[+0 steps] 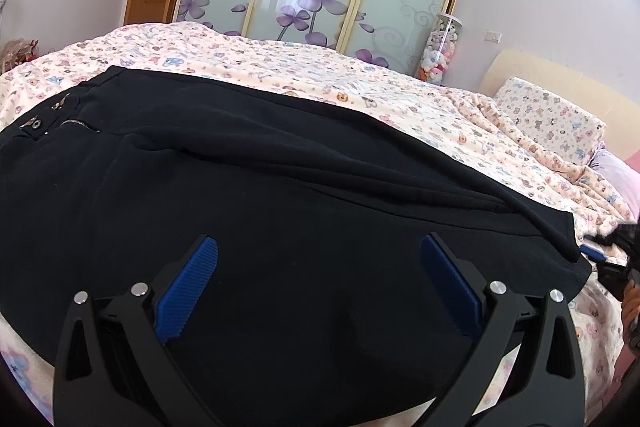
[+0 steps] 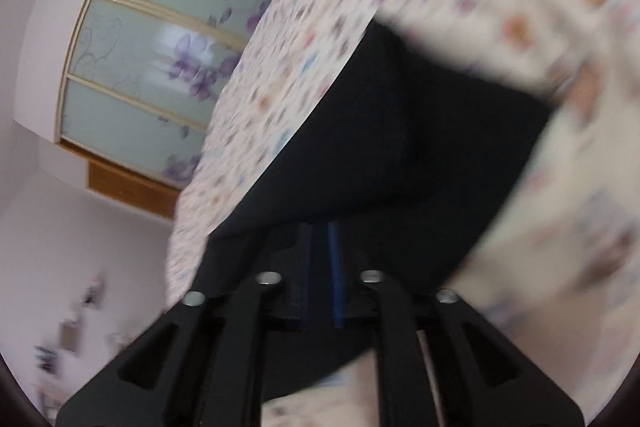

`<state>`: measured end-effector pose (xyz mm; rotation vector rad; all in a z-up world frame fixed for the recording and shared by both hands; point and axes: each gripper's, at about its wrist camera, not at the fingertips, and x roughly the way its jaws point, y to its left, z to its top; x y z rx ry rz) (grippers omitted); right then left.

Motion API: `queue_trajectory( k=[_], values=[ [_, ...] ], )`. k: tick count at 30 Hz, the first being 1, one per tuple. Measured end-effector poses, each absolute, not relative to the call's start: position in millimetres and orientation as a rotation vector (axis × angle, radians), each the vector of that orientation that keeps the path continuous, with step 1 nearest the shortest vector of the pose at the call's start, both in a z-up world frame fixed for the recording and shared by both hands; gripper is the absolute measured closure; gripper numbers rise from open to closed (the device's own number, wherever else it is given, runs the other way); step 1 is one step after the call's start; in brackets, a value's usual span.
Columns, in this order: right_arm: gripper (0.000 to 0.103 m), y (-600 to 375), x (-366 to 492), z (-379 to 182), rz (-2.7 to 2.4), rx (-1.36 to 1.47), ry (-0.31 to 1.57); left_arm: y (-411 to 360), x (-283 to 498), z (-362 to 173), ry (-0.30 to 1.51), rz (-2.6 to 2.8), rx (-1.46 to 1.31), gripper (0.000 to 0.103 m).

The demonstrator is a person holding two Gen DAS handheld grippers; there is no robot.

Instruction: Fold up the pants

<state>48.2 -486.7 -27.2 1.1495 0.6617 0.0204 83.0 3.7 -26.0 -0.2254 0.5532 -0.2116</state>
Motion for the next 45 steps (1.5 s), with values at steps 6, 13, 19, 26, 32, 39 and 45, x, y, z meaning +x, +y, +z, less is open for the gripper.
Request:
queue_trajectory(
  k=[6,13,19,26,32,39,45],
  values=[
    [0.047,-474.0,76.8,-36.7,-0.034,1.262,0.6,4.5,83.5,-28.4,0.56,-0.221,-0.229,0.002],
    [0.05,-482.5,84.0,-59.7,-0.181,1.447,0.536,3.7,84.0,-29.5,0.566,-0.225,-0.229,0.002],
    [0.098,-490.9,87.2,-59.6,-0.256,1.401,0.463,4.5,85.2,-30.8,0.575,-0.232,-0.238,0.002],
    [0.098,-469.1,30.1,-20.6,-0.093,1.238,0.26,14.8,85.3,-31.4,0.591,-0.255,-0.3,0.002],
    [0.098,-468.8,10.7,-51.5,-0.126,1.248,0.26,71.0,88.4,-4.5,0.626,-0.34,-0.55,0.002],
    [0.098,-468.3,-1.1,-56.2,-0.105,1.167,0.206,149.4,197.7,38.6,0.749,-0.201,-0.608,0.002],
    [0.098,-470.0,-0.9,-61.0,-0.093,1.142,0.21,164.0,312.7,18.6,0.951,-0.205,-0.658,0.002]
  ],
)
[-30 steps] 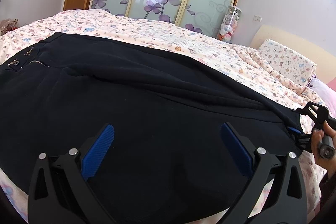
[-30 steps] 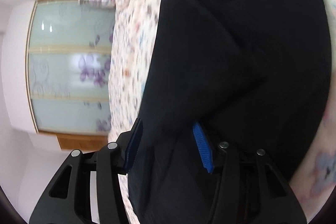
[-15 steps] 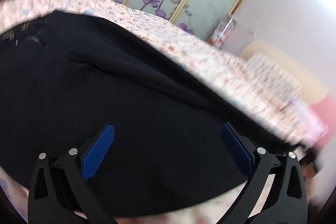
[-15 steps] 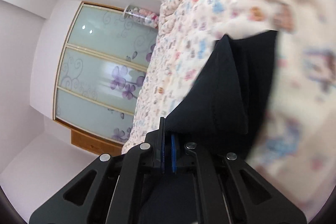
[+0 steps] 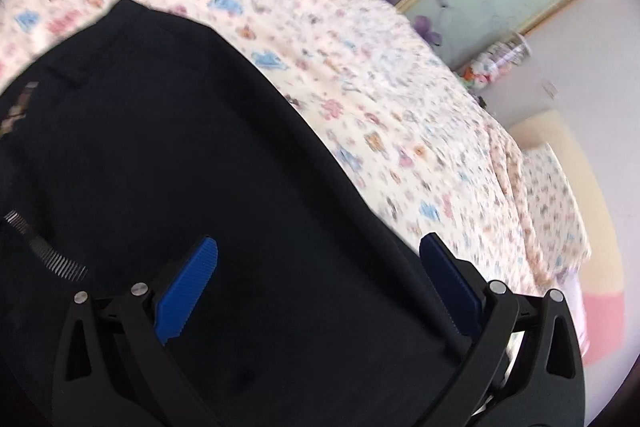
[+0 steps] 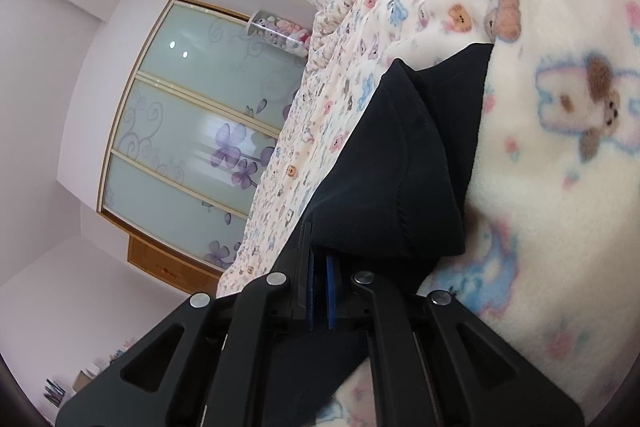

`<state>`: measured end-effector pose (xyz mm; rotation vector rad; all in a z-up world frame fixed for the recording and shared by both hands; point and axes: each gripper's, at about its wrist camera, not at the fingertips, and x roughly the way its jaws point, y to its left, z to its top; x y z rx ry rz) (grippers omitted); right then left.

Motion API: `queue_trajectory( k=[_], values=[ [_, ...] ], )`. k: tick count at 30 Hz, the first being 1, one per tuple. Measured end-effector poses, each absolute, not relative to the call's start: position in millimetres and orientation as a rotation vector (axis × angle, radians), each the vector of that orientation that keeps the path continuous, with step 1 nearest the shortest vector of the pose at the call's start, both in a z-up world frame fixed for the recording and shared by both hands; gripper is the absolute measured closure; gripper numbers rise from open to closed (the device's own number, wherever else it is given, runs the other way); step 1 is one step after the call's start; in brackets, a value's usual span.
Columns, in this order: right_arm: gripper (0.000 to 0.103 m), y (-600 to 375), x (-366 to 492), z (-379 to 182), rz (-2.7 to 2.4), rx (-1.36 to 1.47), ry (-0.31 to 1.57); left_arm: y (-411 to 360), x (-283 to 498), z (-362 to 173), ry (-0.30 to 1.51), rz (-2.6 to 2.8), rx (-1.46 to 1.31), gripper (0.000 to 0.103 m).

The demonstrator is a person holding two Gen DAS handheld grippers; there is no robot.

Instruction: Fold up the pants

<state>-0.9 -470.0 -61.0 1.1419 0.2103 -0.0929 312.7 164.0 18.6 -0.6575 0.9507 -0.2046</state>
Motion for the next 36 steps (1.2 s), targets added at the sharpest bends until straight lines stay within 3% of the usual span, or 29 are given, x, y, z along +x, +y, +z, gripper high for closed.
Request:
queue_trajectory(
  k=[4,8,10,11,13,16,22,30,36],
  values=[
    [0.098,-468.0,0.7,-61.4,-0.086,1.107,0.229,169.7,362.1,5.2,0.943,-0.151,-0.774,0.002],
    [0.098,-468.3,1.7,-62.4,-0.073,1.098,0.229,158.3,392.9,2.1,0.938,-0.038,-0.679,0.006],
    [0.098,-468.4,0.8,-63.1,-0.067,1.097,0.228,153.0,406.9,0.3,0.96,0.024,-0.608,0.031],
    [0.098,-468.8,1.0,-63.4,-0.064,1.097,0.227,153.7,411.1,-1.8,0.974,0.037,-0.599,0.038],
    [0.098,-468.8,2.4,-63.5,-0.06,1.098,0.226,155.9,415.9,-8.8,1.0,0.047,-0.609,0.071],
    [0.098,-469.1,2.4,-63.7,-0.059,1.099,0.226,163.9,409.7,-17.0,0.977,0.032,-0.695,0.087],
    [0.098,-470.4,1.7,-62.8,-0.05,1.102,0.214,173.9,375.2,-5.5,0.911,0.04,-0.708,0.095],
    [0.098,-479.1,11.5,-37.0,-0.031,1.106,0.228,201.9,263.8,42.9,0.798,-0.048,-0.717,0.096],
    [0.098,-510.7,69.0,5.6,-0.01,1.108,0.265,202.4,190.3,57.2,0.711,-0.049,-0.676,0.096]
  ],
)
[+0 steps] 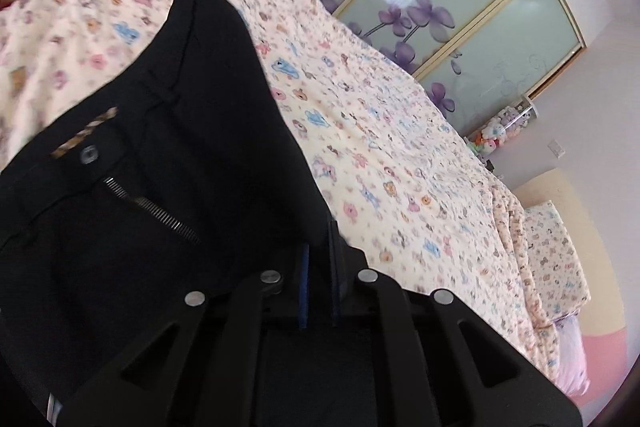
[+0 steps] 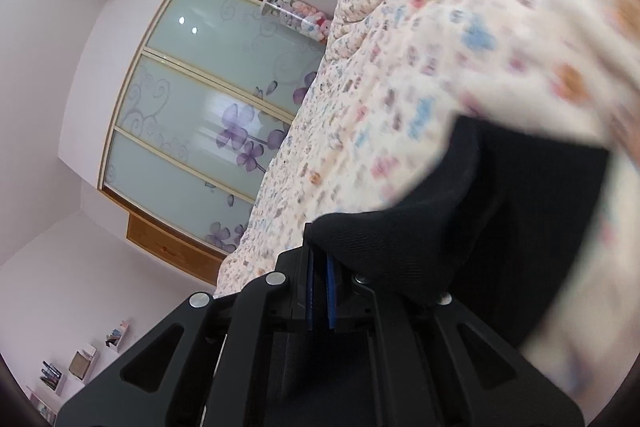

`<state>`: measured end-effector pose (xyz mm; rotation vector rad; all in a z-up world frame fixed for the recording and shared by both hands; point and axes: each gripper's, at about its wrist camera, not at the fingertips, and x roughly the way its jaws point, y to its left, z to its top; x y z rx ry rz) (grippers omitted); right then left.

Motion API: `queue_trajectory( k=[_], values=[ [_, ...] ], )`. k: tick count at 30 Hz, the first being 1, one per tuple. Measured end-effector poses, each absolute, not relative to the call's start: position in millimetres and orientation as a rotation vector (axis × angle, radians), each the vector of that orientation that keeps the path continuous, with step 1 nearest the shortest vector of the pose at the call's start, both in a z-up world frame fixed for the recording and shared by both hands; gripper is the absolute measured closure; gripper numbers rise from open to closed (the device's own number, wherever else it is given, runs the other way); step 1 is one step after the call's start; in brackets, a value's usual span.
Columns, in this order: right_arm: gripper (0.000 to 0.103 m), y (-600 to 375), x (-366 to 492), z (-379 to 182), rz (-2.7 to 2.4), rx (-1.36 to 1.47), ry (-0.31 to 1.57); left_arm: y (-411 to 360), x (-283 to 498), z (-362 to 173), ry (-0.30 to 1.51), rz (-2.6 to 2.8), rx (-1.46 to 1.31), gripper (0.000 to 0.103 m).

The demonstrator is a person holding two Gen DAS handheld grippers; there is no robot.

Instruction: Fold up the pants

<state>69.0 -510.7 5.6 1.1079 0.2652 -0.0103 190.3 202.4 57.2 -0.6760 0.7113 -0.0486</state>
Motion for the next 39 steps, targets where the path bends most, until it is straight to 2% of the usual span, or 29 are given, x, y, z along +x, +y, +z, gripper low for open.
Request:
queue_trajectory(
  k=[3,6,8,10,12,16,17,19,20,21,22,23,24,25,26,33,39],
  values=[
    [0.098,-522.3,70.9,45.6,0.064,1.077,0.159,194.7,154.9,57.6,0.664,-0.053,-0.653,0.095],
    [0.098,-526.6,40.7,54.3,0.043,0.999,0.126,189.3,103.6,43.9,0.614,-0.044,-0.631,0.095],
    [0.098,-530.6,26.7,31.9,-0.052,0.985,0.219,188.5,71.4,19.7,0.624,-0.028,-0.64,0.095],
    [0.098,-539.8,15.2,-13.1,-0.15,1.035,0.36,189.5,53.9,-5.5,0.666,-0.017,-0.665,0.094],
    [0.098,-546.1,1.0,-54.5,-0.181,1.137,0.412,194.1,40.6,-37.5,0.715,-0.005,-0.714,0.094],
    [0.098,-540.3,-6.0,-51.6,-0.187,1.086,0.391,198.1,30.3,-40.1,0.651,-0.027,-0.708,0.09],
    [0.098,-539.2,-4.9,-47.4,-0.185,1.074,0.394,198.9,30.6,-36.0,0.645,-0.03,-0.708,0.087],
    [0.097,-538.2,-2.8,-42.8,-0.18,1.085,0.407,204.0,30.8,-29.9,0.635,-0.039,-0.709,0.065],
    [0.096,-536.7,-3.8,-41.9,-0.183,1.092,0.417,207.8,28.5,-25.1,0.617,-0.034,-0.712,0.057],
    [0.095,-536.5,-3.0,-40.9,-0.183,1.101,0.433,211.3,27.2,-22.4,0.607,-0.029,-0.717,0.037],
    [0.091,-537.6,-1.3,-42.0,-0.181,1.114,0.462,217.7,26.9,-19.7,0.599,-0.028,-0.733,0.031],
    [0.075,-537.4,2.1,-44.1,-0.178,1.124,0.482,223.6,26.9,-18.9,0.6,-0.025,-0.745,0.03],
    [0.064,-537.3,3.3,-45.8,-0.171,1.137,0.499,230.4,30.3,-18.6,0.615,-0.026,-0.771,0.029],
    [0.048,-535.5,3.3,-46.2,-0.15,1.151,0.503,235.4,32.5,-19.7,0.627,-0.032,-0.803,0.029],
    [0.045,-530.7,3.6,-43.5,-0.135,1.149,0.497,241.2,36.1,-21.1,0.643,-0.039,-0.844,0.029],
    [0.045,-510.0,15.1,-36.6,-0.043,1.197,0.55,271.4,50.4,-32.3,0.698,-0.072,-1.075,0.024],
    [0.046,-488.1,27.8,-38.0,-0.036,1.181,0.7,282.1,59.1,-37.2,0.741,-0.081,-1.147,0.024]
  ],
)
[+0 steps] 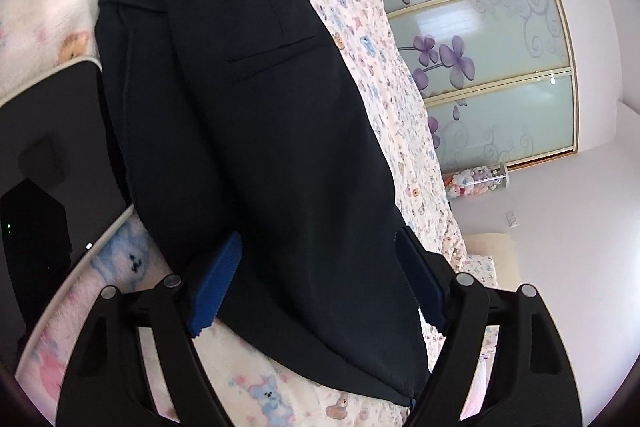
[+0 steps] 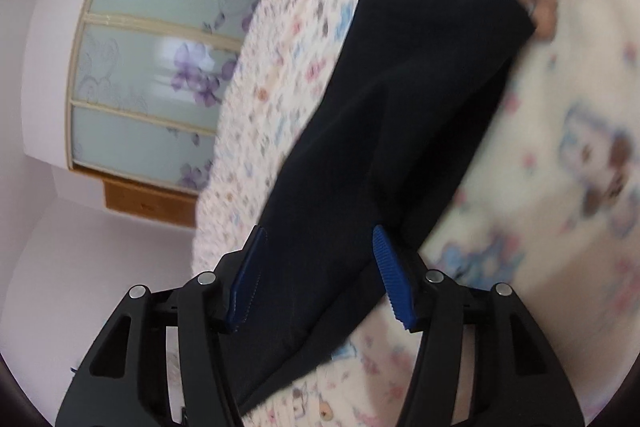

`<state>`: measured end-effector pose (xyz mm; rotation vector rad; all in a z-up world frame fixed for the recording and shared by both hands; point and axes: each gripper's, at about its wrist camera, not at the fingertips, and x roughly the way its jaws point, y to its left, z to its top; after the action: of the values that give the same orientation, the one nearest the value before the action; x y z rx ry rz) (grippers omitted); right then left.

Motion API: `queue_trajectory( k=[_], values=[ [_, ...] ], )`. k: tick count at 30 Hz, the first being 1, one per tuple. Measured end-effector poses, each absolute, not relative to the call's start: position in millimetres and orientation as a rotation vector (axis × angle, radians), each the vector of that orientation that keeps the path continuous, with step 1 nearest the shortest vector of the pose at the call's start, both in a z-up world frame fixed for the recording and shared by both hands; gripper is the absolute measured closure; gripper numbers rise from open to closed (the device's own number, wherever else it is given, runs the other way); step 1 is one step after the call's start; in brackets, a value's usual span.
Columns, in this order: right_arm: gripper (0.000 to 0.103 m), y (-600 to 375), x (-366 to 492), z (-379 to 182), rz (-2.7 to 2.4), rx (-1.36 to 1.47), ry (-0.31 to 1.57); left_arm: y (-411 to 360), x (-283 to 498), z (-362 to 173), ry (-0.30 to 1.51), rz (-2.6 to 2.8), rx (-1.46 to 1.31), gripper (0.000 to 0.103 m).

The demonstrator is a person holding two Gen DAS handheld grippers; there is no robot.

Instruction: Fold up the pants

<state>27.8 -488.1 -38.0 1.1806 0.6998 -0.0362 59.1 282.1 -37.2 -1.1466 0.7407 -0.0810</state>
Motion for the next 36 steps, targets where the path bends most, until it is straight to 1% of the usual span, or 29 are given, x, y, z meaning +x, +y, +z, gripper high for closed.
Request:
queue_trajectory(
  k=[8,10,13,14,15,16,17,20,25,33,35,36],
  values=[
    [0.046,-449.5,44.9,-34.9,0.034,1.187,0.872,277.8,55.9,-36.0,0.777,-0.083,-1.107,0.024],
    [0.046,-442.5,54.3,-37.2,0.025,1.164,0.904,277.6,59.1,-35.5,0.783,-0.082,-1.097,0.022],
    [0.046,-438.6,61.0,-39.7,0.011,1.141,0.901,278.8,63.2,-34.9,0.785,-0.085,-1.096,0.021],
    [0.048,-438.3,62.4,-39.4,0.008,1.134,0.888,280.0,63.3,-35.6,0.785,-0.09,-1.104,0.021],
    [0.054,-437.4,64.5,-39.0,0.004,1.117,0.871,281.3,63.6,-36.4,0.785,-0.094,-1.113,0.021],
    [0.078,-436.1,65.1,-39.2,0.004,1.099,0.852,282.6,63.9,-37.1,0.786,-0.098,-1.122,0.021],
    [0.096,-435.1,62.8,-40.3,0.028,1.113,0.824,283.8,63.4,-37.8,0.787,-0.103,-1.133,0.021],
    [0.096,-433.5,54.3,-38.9,0.072,1.109,0.777,286.8,61.9,-39.2,0.792,-0.122,-1.156,0.022],
    [0.096,-438.3,57.0,-48.4,0.076,1.155,0.782,289.2,63.1,-39.9,0.796,-0.127,-1.182,0.022],
    [0.096,-433.6,59.7,-44.1,0.073,1.124,0.781,294.6,74.0,-25.7,0.757,-0.108,-1.166,0.023],
    [0.096,-433.7,60.7,-46.7,0.07,1.131,0.779,298.7,78.0,-28.7,0.752,-0.087,-1.172,0.029],
    [0.096,-433.2,61.3,-48.4,0.067,1.128,0.779,301.6,79.9,-32.3,0.753,-0.071,-1.179,0.039]
  ],
)
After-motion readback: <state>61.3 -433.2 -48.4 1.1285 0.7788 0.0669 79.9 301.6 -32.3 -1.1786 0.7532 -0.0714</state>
